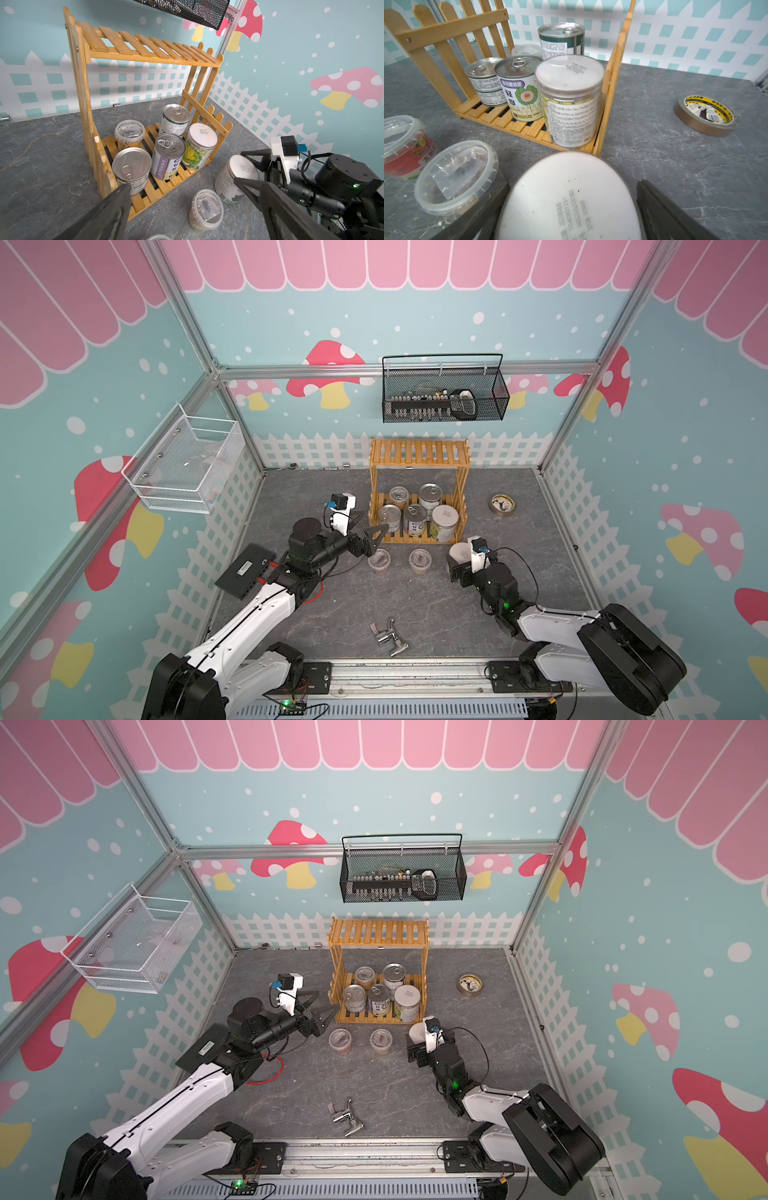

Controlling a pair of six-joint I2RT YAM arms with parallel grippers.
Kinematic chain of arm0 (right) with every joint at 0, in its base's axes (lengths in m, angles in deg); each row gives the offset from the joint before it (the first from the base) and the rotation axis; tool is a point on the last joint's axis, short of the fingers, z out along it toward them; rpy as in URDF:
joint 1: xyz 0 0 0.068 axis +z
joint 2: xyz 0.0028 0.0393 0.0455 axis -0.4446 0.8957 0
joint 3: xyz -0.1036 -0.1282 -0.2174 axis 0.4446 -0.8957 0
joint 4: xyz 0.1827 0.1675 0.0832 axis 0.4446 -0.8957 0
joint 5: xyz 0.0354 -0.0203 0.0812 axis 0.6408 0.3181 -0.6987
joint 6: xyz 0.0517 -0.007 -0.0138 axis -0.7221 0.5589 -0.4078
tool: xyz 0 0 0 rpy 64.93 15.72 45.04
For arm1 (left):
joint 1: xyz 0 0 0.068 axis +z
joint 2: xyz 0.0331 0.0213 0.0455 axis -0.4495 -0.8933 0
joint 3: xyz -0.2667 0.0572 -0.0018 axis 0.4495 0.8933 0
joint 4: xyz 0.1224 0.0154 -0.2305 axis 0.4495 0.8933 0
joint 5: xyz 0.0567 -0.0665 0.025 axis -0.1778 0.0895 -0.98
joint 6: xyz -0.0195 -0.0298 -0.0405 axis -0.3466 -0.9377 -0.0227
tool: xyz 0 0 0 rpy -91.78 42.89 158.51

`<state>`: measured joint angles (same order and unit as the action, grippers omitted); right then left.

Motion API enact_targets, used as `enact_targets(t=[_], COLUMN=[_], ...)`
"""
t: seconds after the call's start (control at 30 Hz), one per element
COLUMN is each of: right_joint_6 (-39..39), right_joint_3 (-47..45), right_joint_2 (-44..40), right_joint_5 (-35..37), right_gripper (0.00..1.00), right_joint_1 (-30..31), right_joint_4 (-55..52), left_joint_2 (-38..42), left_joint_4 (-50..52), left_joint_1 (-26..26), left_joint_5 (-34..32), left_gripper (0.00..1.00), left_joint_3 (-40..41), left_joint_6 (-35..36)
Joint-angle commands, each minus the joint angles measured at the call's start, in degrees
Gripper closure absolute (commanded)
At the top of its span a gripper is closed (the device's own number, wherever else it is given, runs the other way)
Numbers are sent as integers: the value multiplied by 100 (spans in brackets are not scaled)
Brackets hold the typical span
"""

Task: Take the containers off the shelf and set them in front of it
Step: 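Place the container at the center of the board, then pick up a container from the shelf.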

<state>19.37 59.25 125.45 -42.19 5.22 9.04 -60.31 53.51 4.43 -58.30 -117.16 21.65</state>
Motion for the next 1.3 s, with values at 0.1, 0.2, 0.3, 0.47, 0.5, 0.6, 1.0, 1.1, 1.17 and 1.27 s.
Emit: enact_targets(t=[0.1, 0.2, 0.3, 0.47, 0.5, 0.6, 1.0, 1.1, 1.17, 1.27], right_joint_6=[312, 306, 66, -578, -656, -831, -2044, -2564, -2888, -3239], right_joint_3=[385, 674, 1062, 1886, 2007, 2471, 3919, 4365, 4664, 5047], right_joint_2=[-1125, -1608, -1713, -1296, -1201, -807, 772, 1142, 1418, 1775], right_joint_5=[-21, -142, -468, -781, -734, -576, 451, 964, 1281, 1640], right_gripper=[1, 1, 1, 7, 7, 7, 2, 2, 2, 1], right_joint_1=[43, 39, 46, 205, 276, 486, 1036, 1092, 1092, 1092], right_joint_4=[-1132, -1629, -2042, -2664, -2729, -3042, -4297, -4881, -5325, -5867], left_joint_2=[108, 134, 117, 143, 160, 214, 297, 297, 297, 315], left_joint_4=[192, 217, 221, 225, 233, 265, 307, 303, 302, 303], left_joint_1=[-38, -22, -14, 17, 37, 98, 250, 262, 266, 275], left_joint_5=[-123, -139, -148, -185, -190, -216, -179, -162, -150, -150], left_gripper=[1, 1, 1, 1, 1, 1, 1, 1, 1, 1], left_joint_3=[-29, -54, -64, -77, -73, -57, 36, 34, 41, 58], left_joint_6=[191, 200, 193, 158, 165, 155, 95, 82, 79, 86])
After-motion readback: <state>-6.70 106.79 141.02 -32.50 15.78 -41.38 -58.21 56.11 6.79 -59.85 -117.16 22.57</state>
